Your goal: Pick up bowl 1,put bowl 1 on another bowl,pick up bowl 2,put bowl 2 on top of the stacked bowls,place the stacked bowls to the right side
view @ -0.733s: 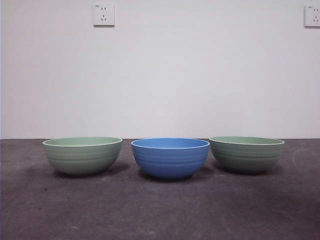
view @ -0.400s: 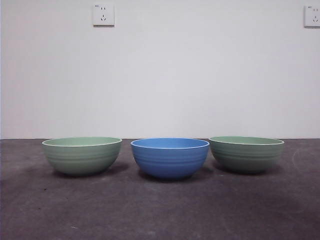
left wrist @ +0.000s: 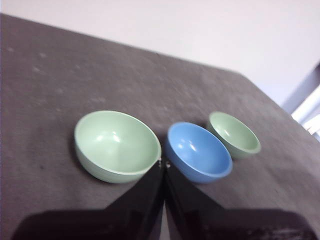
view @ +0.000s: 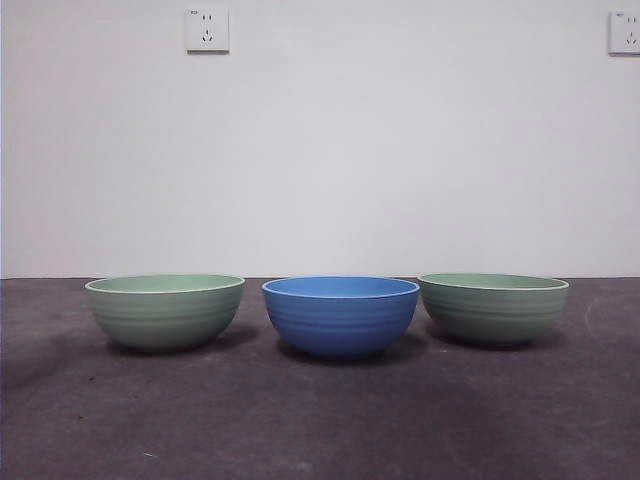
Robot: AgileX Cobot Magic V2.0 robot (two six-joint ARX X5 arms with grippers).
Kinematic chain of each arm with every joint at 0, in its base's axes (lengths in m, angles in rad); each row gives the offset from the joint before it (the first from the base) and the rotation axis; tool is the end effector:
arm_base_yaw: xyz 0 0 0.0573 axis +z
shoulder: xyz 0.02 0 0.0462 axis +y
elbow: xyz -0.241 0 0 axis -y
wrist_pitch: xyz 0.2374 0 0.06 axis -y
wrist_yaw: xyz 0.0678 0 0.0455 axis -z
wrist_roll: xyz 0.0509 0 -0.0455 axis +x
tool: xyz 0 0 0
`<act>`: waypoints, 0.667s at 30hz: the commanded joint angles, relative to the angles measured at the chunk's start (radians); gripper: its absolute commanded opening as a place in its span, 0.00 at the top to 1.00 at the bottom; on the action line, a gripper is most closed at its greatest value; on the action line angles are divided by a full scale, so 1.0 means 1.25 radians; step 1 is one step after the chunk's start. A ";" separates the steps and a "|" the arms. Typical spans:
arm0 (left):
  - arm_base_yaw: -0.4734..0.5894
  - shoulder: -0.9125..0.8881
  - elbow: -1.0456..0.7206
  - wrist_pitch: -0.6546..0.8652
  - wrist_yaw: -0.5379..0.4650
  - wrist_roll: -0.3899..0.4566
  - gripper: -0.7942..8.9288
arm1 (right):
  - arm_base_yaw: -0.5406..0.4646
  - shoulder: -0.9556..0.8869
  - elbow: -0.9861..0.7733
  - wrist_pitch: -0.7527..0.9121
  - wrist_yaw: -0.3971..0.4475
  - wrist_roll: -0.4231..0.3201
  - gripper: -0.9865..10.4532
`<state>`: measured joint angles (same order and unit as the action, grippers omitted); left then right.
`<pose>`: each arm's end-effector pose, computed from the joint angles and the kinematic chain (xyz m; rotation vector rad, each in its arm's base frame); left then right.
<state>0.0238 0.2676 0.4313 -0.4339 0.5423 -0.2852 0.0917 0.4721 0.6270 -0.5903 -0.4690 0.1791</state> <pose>0.1200 -0.0234 0.2354 -0.3535 0.3347 -0.4752 0.1306 0.0351 0.2613 0.2544 0.4821 0.5121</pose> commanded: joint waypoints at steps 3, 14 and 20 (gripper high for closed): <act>0.001 0.099 0.107 -0.113 0.056 0.127 0.92 | 0.003 0.093 0.110 -0.122 -0.057 -0.114 0.92; -0.031 0.231 0.291 -0.386 0.098 0.299 0.93 | 0.039 0.206 0.271 -0.391 -0.083 -0.259 0.92; -0.041 0.239 0.316 -0.434 0.093 0.319 0.92 | 0.056 0.214 0.276 -0.414 -0.081 -0.267 0.91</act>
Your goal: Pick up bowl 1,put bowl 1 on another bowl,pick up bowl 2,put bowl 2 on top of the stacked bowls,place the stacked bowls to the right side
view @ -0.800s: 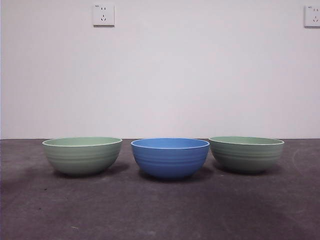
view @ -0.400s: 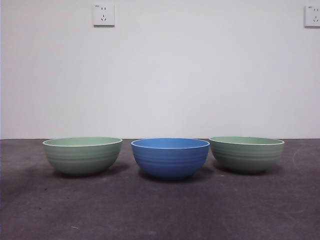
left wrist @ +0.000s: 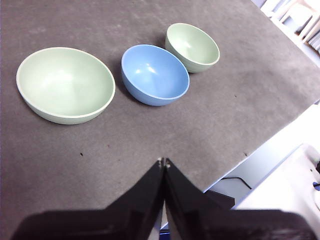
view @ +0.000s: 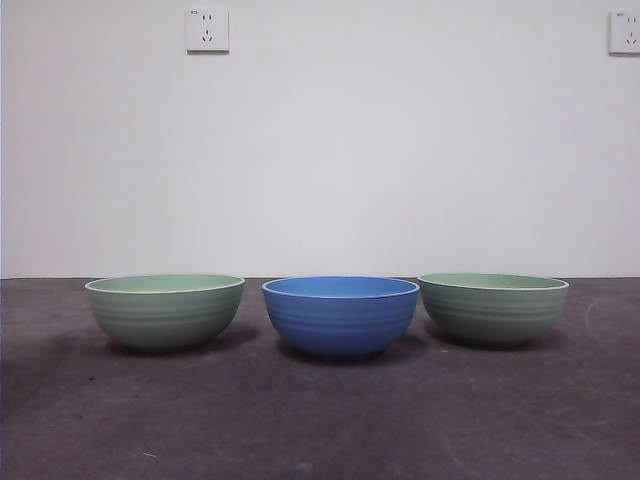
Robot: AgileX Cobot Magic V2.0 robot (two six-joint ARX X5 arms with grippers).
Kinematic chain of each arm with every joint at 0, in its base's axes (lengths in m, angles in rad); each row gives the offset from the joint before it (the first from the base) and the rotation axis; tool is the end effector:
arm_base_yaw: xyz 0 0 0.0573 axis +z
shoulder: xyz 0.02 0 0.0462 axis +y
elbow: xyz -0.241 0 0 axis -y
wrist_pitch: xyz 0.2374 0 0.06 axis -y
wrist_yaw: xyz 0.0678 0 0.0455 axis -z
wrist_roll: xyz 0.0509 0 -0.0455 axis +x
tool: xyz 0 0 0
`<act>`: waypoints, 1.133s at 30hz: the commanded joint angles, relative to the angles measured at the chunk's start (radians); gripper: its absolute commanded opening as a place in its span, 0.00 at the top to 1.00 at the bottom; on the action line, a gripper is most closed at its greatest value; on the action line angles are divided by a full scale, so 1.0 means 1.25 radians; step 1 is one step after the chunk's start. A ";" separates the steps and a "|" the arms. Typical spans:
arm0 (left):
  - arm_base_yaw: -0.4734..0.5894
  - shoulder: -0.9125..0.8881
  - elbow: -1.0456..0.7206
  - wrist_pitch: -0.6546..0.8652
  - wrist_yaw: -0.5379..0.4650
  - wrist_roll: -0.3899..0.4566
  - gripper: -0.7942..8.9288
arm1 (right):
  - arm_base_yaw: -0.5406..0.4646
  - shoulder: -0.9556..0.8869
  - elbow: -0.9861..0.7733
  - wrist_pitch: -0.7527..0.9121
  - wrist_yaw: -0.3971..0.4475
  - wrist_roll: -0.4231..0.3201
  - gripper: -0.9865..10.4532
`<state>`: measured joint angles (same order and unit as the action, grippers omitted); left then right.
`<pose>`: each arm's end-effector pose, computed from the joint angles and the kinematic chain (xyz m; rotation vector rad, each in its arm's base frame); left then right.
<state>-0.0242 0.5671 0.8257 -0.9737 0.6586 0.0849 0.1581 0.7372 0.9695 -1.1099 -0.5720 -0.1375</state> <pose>0.1117 -0.0339 0.2808 -0.1489 0.6631 -0.6809 0.1235 0.0476 0.2935 0.0611 0.8271 0.7394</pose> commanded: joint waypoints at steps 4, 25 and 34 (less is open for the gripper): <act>-0.003 -0.001 0.001 -0.017 0.001 0.023 0.85 | 0.002 0.002 0.002 0.002 0.002 -0.011 0.86; -0.003 -0.001 0.001 -0.025 0.001 -0.010 0.33 | 0.002 0.018 0.002 0.014 0.046 0.084 0.47; -0.003 -0.001 0.001 -0.025 0.001 -0.010 0.34 | 0.003 0.125 0.002 0.130 0.150 0.142 0.47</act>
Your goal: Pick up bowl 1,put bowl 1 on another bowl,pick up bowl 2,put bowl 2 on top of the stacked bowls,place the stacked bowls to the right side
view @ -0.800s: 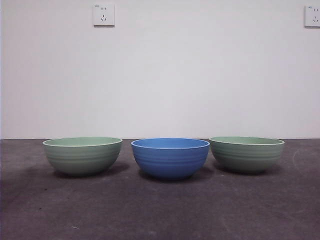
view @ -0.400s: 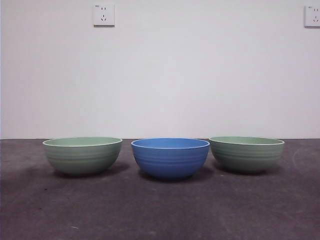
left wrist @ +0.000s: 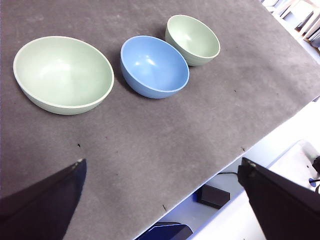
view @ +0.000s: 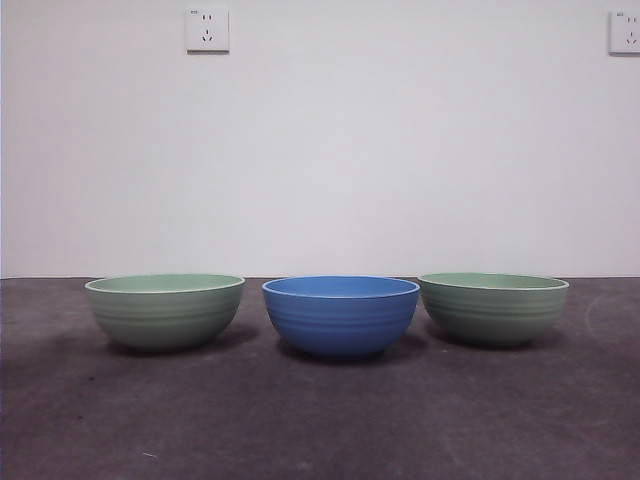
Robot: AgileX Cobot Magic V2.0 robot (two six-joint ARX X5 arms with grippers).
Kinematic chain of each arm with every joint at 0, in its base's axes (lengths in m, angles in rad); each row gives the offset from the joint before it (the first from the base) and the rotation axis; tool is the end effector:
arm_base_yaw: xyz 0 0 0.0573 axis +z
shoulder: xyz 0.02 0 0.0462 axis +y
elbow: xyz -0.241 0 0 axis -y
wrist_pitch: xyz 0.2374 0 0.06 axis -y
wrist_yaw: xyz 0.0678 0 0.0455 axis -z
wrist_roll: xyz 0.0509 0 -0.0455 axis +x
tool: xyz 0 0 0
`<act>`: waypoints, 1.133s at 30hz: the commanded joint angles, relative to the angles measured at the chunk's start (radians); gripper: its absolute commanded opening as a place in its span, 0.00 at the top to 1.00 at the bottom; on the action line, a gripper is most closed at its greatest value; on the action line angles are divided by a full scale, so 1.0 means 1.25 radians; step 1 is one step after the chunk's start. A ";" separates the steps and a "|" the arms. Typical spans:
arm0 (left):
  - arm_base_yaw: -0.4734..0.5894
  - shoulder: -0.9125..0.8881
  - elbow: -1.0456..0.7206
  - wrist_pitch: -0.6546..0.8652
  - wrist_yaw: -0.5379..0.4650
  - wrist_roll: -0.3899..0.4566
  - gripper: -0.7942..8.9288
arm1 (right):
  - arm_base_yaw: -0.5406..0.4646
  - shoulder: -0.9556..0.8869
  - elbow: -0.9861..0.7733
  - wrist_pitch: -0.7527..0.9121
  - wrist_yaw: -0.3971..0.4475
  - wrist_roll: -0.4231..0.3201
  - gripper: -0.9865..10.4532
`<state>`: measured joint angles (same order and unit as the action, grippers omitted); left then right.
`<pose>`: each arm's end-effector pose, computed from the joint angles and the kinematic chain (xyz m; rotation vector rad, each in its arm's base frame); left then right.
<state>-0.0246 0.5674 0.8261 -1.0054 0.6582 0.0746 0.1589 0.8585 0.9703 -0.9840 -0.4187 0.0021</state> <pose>0.1094 -0.0338 0.2784 -0.1684 0.6973 -0.6759 0.1599 0.0466 0.2845 0.1164 0.8769 0.5392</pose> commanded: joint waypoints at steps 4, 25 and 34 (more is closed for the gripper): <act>-0.002 -0.001 0.000 0.001 0.001 -0.002 0.34 | 0.006 0.117 0.002 0.102 0.078 0.053 0.47; -0.002 -0.001 0.000 0.000 -0.002 -0.002 0.34 | 0.005 0.601 0.105 0.352 0.261 0.068 0.48; -0.002 -0.001 0.000 -0.009 -0.002 -0.002 0.34 | 0.004 0.683 0.105 0.424 0.278 0.060 0.59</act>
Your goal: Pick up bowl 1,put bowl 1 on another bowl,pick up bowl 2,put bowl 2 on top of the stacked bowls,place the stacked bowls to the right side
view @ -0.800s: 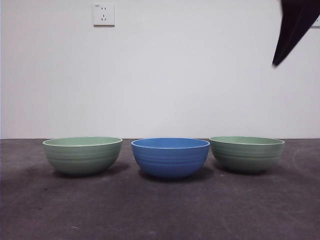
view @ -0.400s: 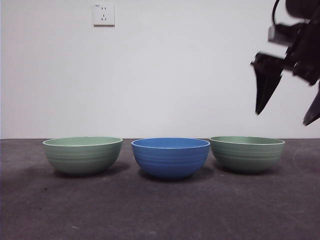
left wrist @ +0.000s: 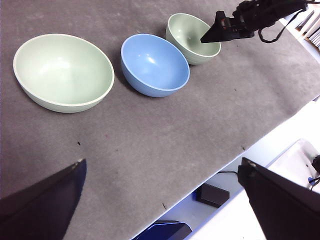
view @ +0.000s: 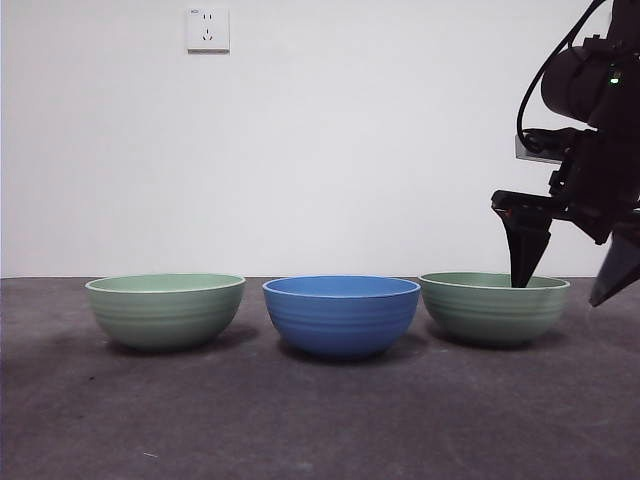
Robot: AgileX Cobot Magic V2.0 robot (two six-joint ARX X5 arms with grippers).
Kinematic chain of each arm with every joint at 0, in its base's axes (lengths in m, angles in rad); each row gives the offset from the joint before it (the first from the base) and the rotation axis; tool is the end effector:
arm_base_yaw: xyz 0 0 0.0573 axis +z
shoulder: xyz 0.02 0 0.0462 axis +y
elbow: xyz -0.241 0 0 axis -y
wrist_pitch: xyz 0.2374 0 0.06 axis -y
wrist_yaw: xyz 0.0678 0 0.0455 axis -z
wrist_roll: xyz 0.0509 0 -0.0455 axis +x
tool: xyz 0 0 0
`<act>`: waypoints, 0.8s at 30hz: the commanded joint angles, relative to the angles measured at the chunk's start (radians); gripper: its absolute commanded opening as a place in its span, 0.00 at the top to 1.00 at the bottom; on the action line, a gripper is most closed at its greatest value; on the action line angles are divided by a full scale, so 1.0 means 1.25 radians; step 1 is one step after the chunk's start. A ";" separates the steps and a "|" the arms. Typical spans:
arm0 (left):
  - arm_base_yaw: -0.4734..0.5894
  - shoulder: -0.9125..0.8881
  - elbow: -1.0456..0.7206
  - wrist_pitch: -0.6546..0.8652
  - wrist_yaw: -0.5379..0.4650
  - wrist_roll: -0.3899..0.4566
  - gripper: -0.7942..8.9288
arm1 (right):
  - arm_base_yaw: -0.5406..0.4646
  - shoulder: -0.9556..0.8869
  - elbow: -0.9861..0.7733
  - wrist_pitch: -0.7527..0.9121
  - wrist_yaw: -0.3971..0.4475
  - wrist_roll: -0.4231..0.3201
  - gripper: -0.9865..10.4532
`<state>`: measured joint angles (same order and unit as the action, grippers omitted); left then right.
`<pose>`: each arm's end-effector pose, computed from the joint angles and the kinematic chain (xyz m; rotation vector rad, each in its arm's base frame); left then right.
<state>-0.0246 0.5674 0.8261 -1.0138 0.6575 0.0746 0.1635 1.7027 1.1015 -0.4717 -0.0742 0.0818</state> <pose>0.1088 -0.0338 0.2777 -0.1709 0.7055 -0.6748 0.3329 0.0587 0.1534 0.0255 1.0819 0.1703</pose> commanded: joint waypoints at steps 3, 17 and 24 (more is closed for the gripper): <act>-0.002 -0.001 0.000 -0.005 -0.002 -0.002 0.34 | 0.001 0.010 0.000 0.029 0.003 -0.004 0.68; -0.002 -0.001 0.000 -0.005 -0.001 -0.002 0.34 | -0.011 0.010 0.000 0.037 0.002 -0.003 0.92; -0.002 -0.001 0.000 -0.004 -0.002 -0.002 0.34 | -0.010 -0.006 0.001 0.057 0.002 -0.002 0.92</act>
<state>-0.0246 0.5674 0.8261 -1.0203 0.6575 0.0746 0.1497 1.7035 1.1015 -0.4129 -0.0746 0.0792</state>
